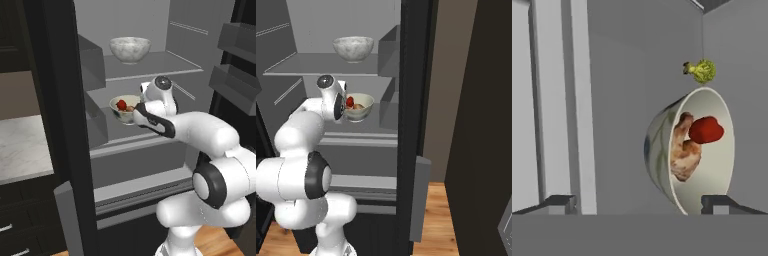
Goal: Pick the chicken drumstick and bell pepper from their plates and place them in the bowl. Then put the bowl in the fridge.
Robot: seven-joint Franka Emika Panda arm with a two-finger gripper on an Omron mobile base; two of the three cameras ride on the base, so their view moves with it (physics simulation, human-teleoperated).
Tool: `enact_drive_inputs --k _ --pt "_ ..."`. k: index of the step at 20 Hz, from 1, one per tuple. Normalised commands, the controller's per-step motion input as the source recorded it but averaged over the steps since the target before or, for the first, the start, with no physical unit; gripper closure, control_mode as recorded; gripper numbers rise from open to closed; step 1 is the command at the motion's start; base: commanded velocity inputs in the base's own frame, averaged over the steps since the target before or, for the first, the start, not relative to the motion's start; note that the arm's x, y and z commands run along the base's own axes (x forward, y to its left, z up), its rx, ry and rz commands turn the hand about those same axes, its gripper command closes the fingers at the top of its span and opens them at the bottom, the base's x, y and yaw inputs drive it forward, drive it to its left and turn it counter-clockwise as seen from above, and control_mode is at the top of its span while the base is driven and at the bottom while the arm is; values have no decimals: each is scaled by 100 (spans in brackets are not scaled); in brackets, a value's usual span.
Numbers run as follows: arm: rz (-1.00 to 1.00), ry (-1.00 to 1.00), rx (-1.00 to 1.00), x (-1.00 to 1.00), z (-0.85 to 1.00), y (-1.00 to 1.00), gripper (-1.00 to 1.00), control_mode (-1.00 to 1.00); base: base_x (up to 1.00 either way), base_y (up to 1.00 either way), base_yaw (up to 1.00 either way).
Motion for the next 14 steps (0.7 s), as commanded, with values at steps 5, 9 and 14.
enact_drive_inputs --k 5,9,14 --pt "0 2 0 -74 17 0 -100 -100 0 0 0" --pt "-2 0 0 -87 3 0 -100 -100 0 0 0" --pt "-9 0 0 -94 0 0 -100 -100 0 0 0"
